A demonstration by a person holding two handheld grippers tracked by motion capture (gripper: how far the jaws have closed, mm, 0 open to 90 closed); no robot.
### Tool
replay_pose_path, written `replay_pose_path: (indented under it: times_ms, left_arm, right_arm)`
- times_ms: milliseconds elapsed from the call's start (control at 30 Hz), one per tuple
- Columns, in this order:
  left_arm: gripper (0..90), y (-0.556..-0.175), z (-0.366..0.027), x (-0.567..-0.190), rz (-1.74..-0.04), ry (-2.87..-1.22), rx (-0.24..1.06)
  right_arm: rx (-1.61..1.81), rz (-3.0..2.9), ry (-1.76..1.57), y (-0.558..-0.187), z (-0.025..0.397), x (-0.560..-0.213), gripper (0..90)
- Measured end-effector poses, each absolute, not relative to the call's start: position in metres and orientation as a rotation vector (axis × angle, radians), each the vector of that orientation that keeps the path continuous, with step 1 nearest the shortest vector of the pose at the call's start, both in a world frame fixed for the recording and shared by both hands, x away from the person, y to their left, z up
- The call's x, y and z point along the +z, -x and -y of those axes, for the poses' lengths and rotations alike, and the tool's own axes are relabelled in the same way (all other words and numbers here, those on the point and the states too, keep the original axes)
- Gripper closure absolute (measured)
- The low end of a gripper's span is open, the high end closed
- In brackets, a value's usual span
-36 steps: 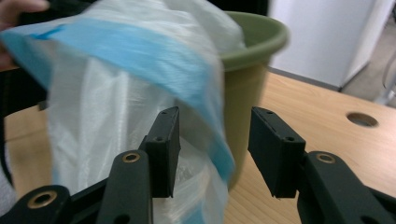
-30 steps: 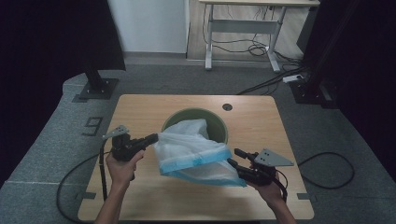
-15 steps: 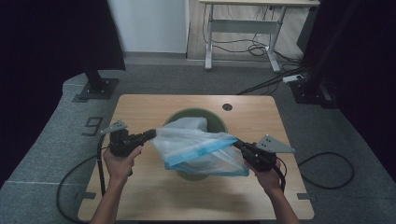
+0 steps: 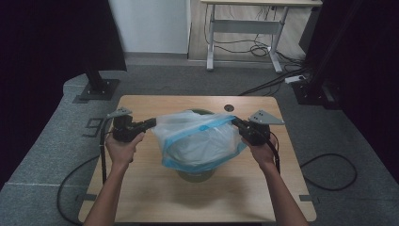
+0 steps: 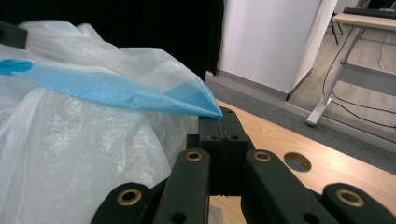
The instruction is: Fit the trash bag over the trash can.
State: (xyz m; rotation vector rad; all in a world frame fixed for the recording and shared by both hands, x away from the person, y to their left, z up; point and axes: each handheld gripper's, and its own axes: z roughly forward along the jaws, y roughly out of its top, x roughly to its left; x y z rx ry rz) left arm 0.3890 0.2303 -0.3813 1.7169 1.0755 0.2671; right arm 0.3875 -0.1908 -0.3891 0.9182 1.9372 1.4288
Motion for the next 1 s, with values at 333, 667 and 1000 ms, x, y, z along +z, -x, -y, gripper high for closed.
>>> replay_pose_path:
  times_ms: [333,667,1000]
  left_arm:
    - [90.0,-0.417,-0.230,-0.396,-1.129,-1.739,0.269]
    - [90.0,-0.426,-0.222,-0.406,-1.158,-1.782,0.276]
    - [90.0,-0.439,-0.206,-0.422,-1.199,-1.867,0.221]
  right_arm:
    - [1.514,-1.953,-0.990,-0.423,0.191,-0.400,88.7]
    - [1.477,-1.978,-1.046,-0.434,0.184,-0.418,88.7]
    - [1.493,-2.068,-1.161,-0.448,0.175,-0.441,88.7]
